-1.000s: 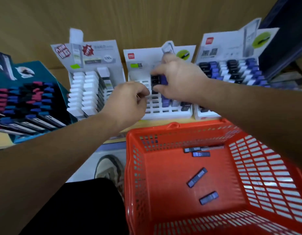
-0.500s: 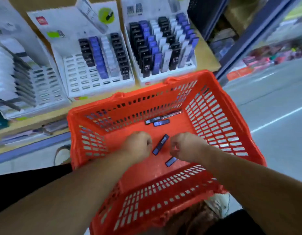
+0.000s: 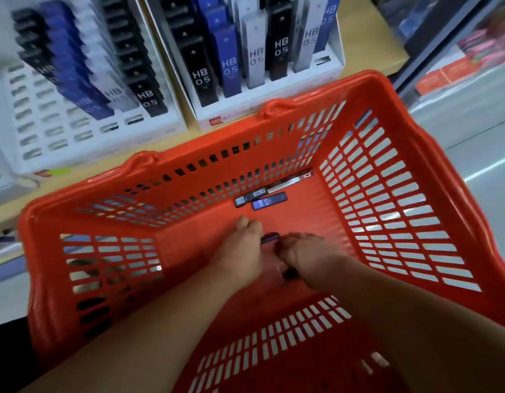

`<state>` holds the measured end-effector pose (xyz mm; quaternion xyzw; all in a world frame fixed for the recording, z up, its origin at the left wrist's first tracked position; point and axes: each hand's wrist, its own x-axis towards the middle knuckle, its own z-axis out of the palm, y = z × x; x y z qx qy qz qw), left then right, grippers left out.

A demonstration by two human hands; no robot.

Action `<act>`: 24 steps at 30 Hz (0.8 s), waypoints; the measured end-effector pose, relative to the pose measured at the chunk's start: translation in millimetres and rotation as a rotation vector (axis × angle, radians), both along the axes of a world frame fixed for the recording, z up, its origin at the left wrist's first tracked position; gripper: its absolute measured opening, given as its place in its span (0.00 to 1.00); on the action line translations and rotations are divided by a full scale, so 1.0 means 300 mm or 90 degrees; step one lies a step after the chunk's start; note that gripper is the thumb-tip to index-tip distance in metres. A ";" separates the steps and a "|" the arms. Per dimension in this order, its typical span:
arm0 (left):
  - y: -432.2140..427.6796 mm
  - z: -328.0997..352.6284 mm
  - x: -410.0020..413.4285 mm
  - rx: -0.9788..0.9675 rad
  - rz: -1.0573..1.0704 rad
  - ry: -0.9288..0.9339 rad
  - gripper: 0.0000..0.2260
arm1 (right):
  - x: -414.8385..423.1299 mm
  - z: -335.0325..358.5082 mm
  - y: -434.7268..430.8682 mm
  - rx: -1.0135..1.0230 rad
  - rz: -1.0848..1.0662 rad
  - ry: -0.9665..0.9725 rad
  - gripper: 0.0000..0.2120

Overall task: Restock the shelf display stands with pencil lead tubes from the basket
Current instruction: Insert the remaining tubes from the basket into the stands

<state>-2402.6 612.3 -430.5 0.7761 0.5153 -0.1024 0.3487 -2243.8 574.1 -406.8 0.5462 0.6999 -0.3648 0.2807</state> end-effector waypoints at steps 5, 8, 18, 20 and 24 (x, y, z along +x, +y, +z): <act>0.122 0.060 0.020 0.136 0.103 -0.064 0.07 | 0.112 0.071 0.076 0.132 -0.268 0.013 0.26; 0.133 0.033 0.039 0.139 0.035 0.004 0.20 | 0.132 0.060 0.151 0.254 -0.290 0.013 0.28; 0.140 -0.019 0.042 0.057 0.132 0.031 0.23 | 0.124 -0.049 0.181 0.340 -0.202 -0.084 0.15; 0.131 -0.016 0.043 0.013 0.124 0.088 0.24 | 0.138 -0.042 0.190 0.320 -0.182 -0.091 0.15; 0.129 -0.012 0.037 0.003 0.097 0.100 0.22 | 0.124 -0.025 0.181 0.254 -0.244 -0.076 0.17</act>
